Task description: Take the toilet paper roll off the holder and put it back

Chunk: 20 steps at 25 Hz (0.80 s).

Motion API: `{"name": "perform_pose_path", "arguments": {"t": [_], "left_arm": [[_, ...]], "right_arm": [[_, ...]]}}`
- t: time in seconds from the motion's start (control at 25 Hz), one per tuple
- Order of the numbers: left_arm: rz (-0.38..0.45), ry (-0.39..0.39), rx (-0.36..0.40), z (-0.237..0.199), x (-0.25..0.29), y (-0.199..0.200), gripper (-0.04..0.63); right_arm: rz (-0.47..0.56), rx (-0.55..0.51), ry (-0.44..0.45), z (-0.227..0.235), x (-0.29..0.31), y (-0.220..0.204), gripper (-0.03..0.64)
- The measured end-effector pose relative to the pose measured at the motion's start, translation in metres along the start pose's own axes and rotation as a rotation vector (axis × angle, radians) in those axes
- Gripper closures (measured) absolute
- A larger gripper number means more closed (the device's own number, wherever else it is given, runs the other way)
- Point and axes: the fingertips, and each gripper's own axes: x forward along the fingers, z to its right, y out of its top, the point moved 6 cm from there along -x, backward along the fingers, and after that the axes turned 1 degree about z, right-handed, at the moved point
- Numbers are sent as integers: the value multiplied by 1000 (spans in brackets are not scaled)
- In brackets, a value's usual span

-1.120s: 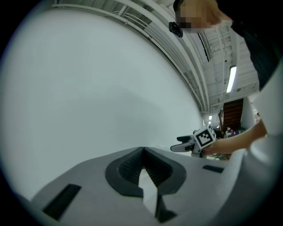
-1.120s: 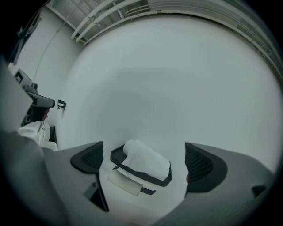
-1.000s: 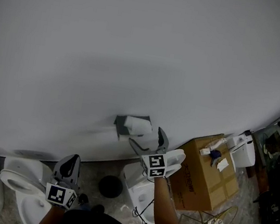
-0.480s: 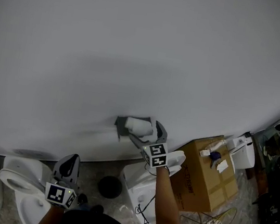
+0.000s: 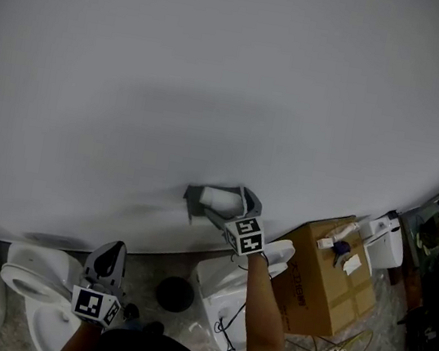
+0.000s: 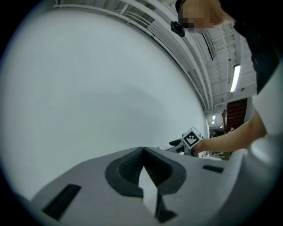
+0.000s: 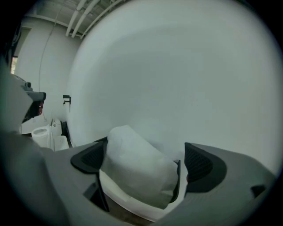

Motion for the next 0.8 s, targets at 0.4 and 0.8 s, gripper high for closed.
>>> {"name": "perform_pose_path", "arguments": {"t": [0.4,0.8], "left_arm": [[3,17,6,-6,1,3,592],[-4,19,7,-5,3,4,592]], "right_arm": [[-36,-63,39,-7,14,-5,157],[-35,-76,49,-9,13,-6,210]]}}
